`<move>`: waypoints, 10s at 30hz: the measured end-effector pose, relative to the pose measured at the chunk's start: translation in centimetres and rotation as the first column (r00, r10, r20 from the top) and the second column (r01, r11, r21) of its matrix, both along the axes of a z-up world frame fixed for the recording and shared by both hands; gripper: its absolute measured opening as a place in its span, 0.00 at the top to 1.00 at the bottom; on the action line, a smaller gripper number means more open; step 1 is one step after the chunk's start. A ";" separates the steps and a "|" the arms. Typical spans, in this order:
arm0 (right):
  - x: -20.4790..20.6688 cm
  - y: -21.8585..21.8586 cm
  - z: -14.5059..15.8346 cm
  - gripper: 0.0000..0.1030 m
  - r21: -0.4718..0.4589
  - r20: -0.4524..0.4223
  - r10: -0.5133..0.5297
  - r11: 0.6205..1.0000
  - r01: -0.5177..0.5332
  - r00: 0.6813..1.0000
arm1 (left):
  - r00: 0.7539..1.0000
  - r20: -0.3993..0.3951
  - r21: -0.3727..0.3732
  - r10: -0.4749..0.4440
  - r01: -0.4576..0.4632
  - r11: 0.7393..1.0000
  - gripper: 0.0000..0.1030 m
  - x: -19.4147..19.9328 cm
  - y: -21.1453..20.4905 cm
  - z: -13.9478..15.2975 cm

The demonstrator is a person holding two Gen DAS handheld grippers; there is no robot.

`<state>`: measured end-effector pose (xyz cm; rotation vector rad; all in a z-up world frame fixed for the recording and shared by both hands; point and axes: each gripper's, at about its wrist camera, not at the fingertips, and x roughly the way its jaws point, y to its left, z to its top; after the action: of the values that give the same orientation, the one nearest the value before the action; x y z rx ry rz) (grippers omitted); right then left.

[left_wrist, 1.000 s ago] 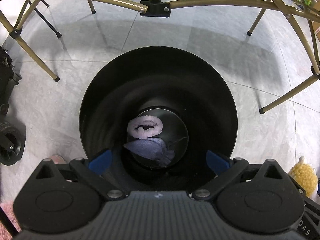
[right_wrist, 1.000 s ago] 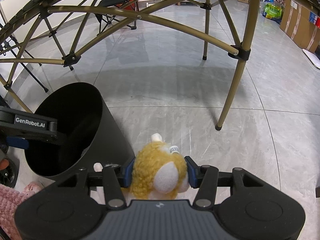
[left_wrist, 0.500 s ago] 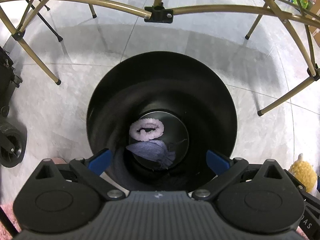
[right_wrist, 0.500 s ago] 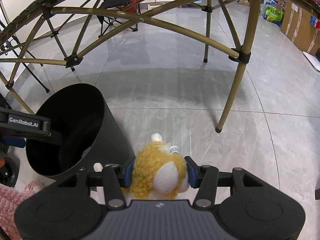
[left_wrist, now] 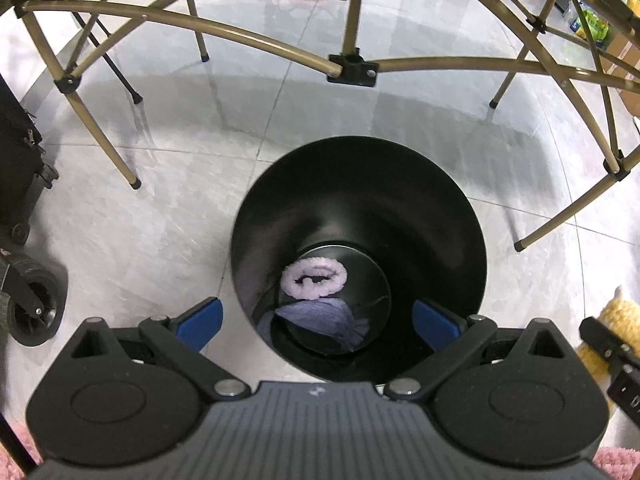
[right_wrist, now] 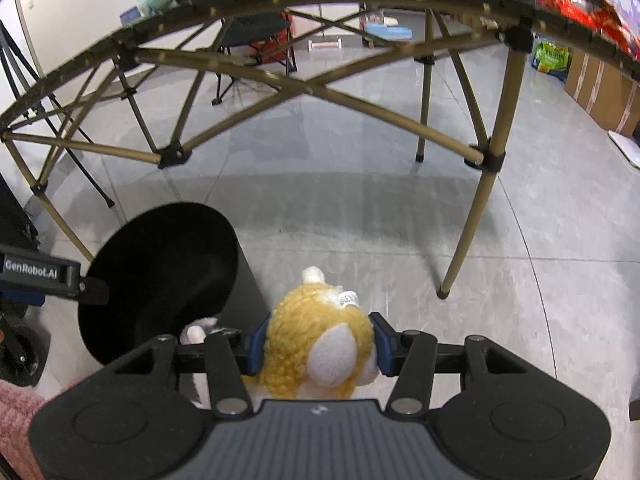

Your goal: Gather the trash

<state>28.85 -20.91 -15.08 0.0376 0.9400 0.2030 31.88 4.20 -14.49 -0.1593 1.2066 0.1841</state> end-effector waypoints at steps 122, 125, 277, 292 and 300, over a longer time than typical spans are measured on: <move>2.8 14.7 3.3 0.00 0.029 -0.110 0.226 0.974 -0.224 0.968 | 0.978 0.174 0.023 0.112 -0.117 0.993 0.00 -6.2 10.8 4.9; 2.5 14.0 4.8 0.00 0.040 -0.051 0.220 0.975 -0.219 0.974 | 0.970 0.222 0.030 0.103 -0.112 0.993 0.00 -6.4 10.5 6.3; 21.1 10.7 15.3 0.55 0.077 0.470 0.040 0.993 -0.086 0.882 | 0.727 0.686 0.073 0.029 -0.108 0.992 0.42 10.6 5.2 16.4; 15.0 10.5 16.3 0.55 0.044 0.481 0.110 0.988 -0.149 0.870 | 0.711 0.703 0.061 0.037 -0.111 0.992 0.42 6.3 5.2 17.2; 11.1 10.3 16.7 0.55 0.040 0.491 0.135 0.983 -0.177 0.861 | 0.715 0.696 0.038 0.055 -0.113 0.993 0.42 2.9 5.4 16.6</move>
<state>39.98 -10.56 1.62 -0.0134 0.4269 0.3842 34.76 9.64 2.14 -0.1934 0.4272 0.2247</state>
